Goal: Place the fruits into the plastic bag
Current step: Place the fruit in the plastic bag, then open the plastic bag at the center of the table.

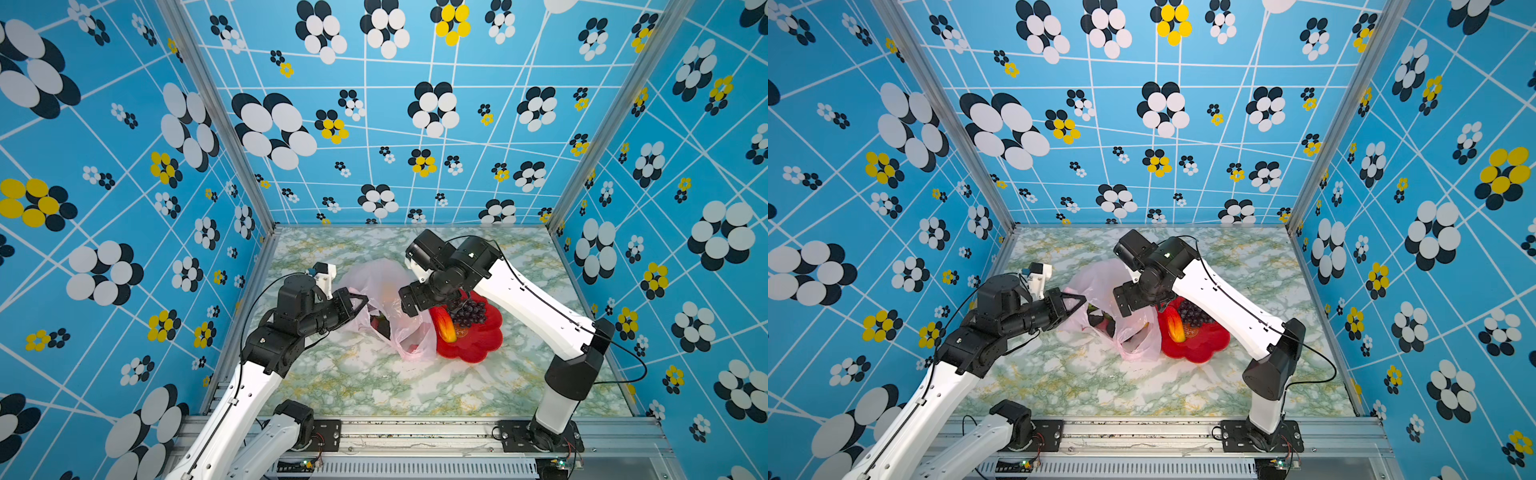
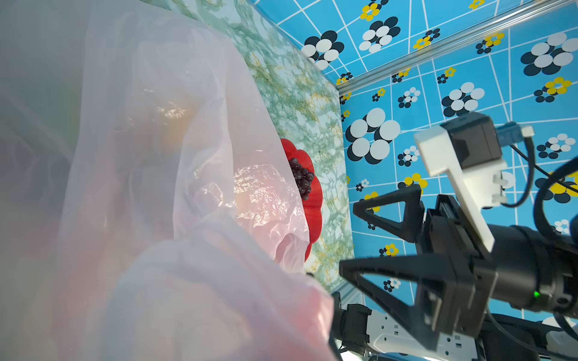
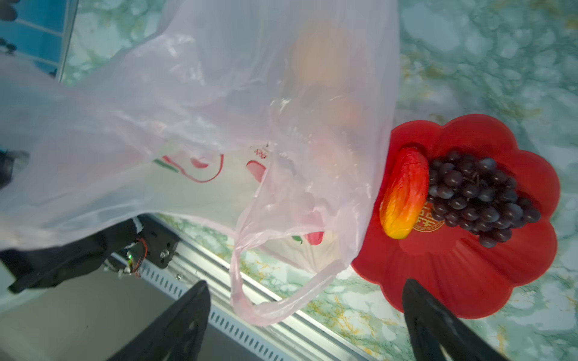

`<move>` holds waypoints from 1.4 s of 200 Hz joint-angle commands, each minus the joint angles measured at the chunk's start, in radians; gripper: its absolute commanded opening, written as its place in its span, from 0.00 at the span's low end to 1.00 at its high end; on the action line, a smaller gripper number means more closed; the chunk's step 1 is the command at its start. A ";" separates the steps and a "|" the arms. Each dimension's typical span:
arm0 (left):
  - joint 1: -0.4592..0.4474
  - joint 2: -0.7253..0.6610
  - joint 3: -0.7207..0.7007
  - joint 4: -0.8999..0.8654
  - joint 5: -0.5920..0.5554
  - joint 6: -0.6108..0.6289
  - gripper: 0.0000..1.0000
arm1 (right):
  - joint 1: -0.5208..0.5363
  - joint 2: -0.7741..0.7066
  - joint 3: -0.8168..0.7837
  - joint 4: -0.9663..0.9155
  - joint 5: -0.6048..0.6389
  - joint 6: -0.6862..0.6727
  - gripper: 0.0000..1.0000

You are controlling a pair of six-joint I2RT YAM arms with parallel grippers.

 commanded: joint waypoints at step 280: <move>0.005 -0.048 0.035 -0.124 -0.017 0.071 0.00 | -0.114 -0.329 -0.594 0.683 -0.211 0.235 0.00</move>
